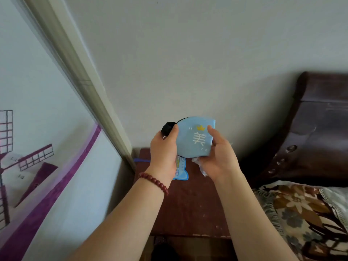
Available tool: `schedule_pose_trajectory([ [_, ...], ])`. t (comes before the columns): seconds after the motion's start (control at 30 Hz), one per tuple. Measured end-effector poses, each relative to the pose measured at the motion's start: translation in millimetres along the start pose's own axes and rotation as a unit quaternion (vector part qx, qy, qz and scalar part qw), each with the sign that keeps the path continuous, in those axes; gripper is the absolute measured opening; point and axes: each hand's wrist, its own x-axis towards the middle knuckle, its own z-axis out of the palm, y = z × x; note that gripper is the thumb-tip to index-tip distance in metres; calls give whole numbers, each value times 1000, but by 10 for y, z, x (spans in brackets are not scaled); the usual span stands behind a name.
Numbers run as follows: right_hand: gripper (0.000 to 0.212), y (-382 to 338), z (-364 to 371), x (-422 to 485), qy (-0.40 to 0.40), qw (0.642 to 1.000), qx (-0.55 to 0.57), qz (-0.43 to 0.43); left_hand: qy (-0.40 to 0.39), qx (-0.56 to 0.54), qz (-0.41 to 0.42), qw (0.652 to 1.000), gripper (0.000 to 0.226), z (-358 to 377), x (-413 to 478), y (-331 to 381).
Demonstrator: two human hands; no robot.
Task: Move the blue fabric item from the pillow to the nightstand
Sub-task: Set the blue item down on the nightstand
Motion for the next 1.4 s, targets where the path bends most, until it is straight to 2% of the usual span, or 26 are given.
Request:
schedule_pose_trajectory([
  [0.17,16,-63,21,316,1,999,30,-40,-27,-38,-28,999,11,73,380,100],
  [0.33,13,-139,-32,612,26,999,34,-23,-35,-9,-23,999,19,225,570,72],
  [0.5,13,-229,-118,940,37,998,41,-7,-13,27,-29,999,28,403,738,15],
  [0.6,16,-235,-195,1136,52,998,28,-3,5,48,-31,998,25,458,869,-64],
  [0.87,21,-21,-454,1720,109,994,8,20,46,64,-38,996,8,384,1332,-585],
  [1.07,23,263,-621,2060,151,987,-25,49,45,100,-18,994,17,220,1610,-1056],
  [1.2,23,488,-747,2304,158,985,-29,64,90,70,-50,992,29,148,1799,-1379],
  [1.3,30,649,-869,2503,182,978,-54,83,91,76,-65,991,13,73,1931,-1588],
  [1.4,16,767,-993,2682,224,964,-102,100,67,107,-60,990,19,-5,2057,-1787],
])
